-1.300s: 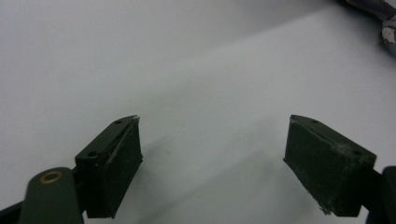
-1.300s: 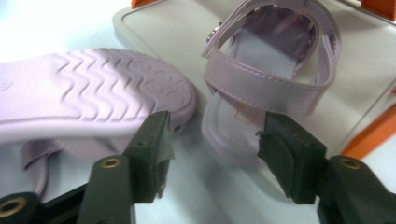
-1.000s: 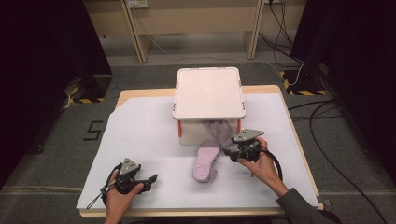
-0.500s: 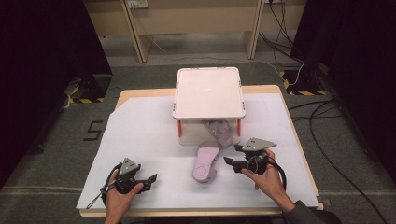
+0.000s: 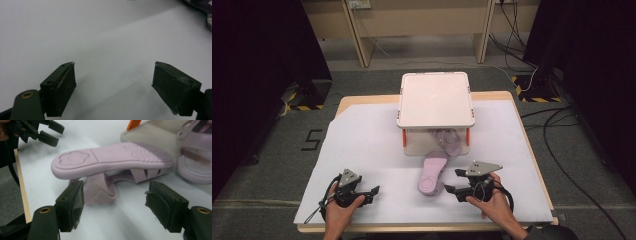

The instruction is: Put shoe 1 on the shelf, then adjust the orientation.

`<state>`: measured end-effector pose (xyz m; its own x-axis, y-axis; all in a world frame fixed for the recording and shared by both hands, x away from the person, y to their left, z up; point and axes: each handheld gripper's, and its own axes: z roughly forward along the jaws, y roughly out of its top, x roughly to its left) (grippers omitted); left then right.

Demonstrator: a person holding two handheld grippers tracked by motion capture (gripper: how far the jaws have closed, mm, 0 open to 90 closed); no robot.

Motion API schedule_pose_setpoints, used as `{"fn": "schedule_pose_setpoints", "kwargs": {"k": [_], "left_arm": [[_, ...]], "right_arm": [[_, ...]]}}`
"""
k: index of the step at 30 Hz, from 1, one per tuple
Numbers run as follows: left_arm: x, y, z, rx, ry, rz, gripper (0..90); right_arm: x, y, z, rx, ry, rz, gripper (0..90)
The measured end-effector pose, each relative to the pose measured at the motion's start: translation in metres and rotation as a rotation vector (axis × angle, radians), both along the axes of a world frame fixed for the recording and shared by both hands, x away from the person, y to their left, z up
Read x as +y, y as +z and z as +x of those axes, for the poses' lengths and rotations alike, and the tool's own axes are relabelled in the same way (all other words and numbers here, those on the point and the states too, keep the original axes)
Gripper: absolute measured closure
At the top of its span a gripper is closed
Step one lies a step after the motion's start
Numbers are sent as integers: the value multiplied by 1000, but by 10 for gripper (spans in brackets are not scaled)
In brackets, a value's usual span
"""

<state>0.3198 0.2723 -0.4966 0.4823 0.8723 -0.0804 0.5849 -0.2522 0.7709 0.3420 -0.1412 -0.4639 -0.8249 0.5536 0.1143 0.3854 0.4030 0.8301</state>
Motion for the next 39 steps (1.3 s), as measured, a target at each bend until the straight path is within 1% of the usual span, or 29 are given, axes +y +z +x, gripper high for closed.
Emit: {"fn": "schedule_pose_setpoints", "kwargs": {"k": [2, 6, 13, 14, 15, 16, 17, 18, 21, 22, 24, 26, 27, 28, 29, 30, 31, 32, 33, 34, 35, 36, 37, 38, 39], "left_arm": [[0, 0, 0, -2, 0, -1, 181], [1, 0, 0, -2, 0, -3, 180], [-1, 0, 1, -3, -2, -1, 181], [-1, 0, 1, -3, -2, -1, 181], [-1, 0, 1, -4, -3, -2, 181], [-1, 0, 1, -3, -5, -1, 181], [-1, 0, 1, -1, -9, 2, 181], [-1, 0, 1, -1, -9, 2, 180], [-1, -1, -1, -3, -7, 3, 180], [-1, -1, -1, -3, -7, 3, 181], [0, -1, -1, -4, -6, 2, 181], [0, 0, -1, -5, -6, 1, 180], [-1, 0, -1, -5, -8, 1, 180], [-1, 0, -1, -5, -8, 1, 181], [-1, 0, -1, -5, -9, 1, 181], [-1, 0, -1, -5, -11, 1, 181], [-1, 0, -1, -7, -12, -2, 181], [-1, 0, -1, -7, -12, -2, 180], [0, 0, -1, -8, -11, -2, 181], [0, 0, -1, -8, -11, -2, 180], [0, 1, -1, -8, -11, -2, 180], [0, 1, -1, -8, -11, -2, 181], [0, 1, -2, -9, -9, -4, 180], [0, 1, -2, -9, -9, -4, 180], [1, 1, -2, -10, -9, -4, 180]], "right_arm": [[2, -2, 0, 5, 6, 3, 297], [9, -8, 0, 17, 29, -7, 288], [20, -14, 2, 19, 79, 2, 280], [20, -14, 2, 19, 79, 2, 280], [25, -16, 3, 16, 86, -6, 281], [25, -16, 3, 16, 86, -6, 281], [30, -17, 5, 12, 88, -18, 281], [30, -17, 5, 12, 88, -18, 281], [41, -22, 9, 0, 103, -49, 296], [41, -22, 9, 0, 103, -49, 296], [47, -24, 11, -1, 106, -51, 319], [52, -26, 13, 0, 119, -51, 378], [56, -27, 15, 8, 138, -51, 482], [56, -27, 15, 8, 138, -51, 482], [57, -28, 15, 1, 150, -54, 516], [58, -27, 13, -15, 155, -68, 528], [57, -25, 12, -10, 154, -77, 531], [57, -25, 12, -10, 154, -77, 531], [55, -19, 10, 0, 159, -79, 535], [55, -19, 10, 0, 159, -79, 535], [53, -16, 8, -2, 159, -88, 535], [51, -12, 5, 0, 164, -108, 535], [43, -7, -2, 15, 178, -136, 536], [43, -7, -2, 15, 178, -136, 536], [35, -3, -9, 28, 184, -151, 535]]}}
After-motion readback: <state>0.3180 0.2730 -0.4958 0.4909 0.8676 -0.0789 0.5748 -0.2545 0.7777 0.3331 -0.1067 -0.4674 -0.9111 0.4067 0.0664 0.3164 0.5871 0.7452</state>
